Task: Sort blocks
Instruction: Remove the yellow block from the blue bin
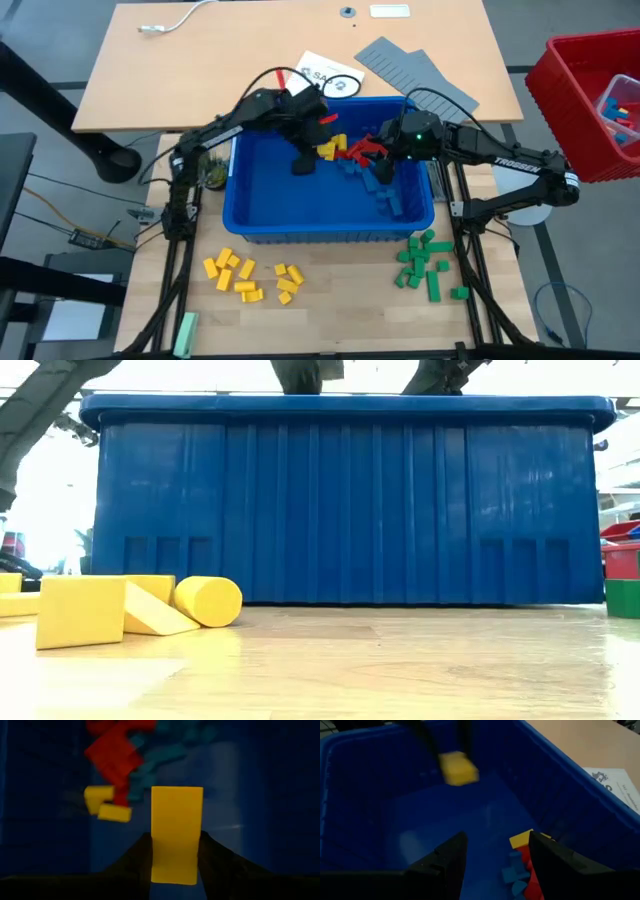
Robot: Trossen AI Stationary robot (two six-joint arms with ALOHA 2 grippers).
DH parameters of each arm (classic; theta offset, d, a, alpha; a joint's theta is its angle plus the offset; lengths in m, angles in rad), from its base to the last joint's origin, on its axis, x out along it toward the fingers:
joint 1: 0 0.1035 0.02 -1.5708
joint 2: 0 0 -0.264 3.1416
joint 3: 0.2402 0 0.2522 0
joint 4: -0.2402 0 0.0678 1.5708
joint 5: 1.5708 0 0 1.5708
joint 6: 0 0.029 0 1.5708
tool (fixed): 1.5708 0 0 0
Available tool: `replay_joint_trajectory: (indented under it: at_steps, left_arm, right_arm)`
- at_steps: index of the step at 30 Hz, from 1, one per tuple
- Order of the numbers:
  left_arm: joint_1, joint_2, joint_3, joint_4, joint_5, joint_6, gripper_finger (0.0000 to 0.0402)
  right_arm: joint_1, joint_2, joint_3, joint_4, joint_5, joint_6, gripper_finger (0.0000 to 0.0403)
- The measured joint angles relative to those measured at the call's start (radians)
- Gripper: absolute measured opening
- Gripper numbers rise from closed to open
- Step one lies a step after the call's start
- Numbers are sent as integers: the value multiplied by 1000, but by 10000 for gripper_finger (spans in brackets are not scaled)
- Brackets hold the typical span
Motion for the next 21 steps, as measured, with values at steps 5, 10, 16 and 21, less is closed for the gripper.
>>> replay_joint_trajectory:
  at_steps: [5,10,16,21]
  left_arm:
    - [-98,-93,0,-46,6,-100,133]
    - [-224,-156,0,-123,11,-220,133]
    - [-395,-172,0,-210,19,-408,133]
    - [-545,-174,0,-211,-32,-581,133]
  right_arm:
    - [0,0,0,0,0,-8,199]
    - [0,0,0,0,-1,-8,199]
    - [20,0,0,3,-3,30,199]
    - [77,0,0,4,-28,54,199]
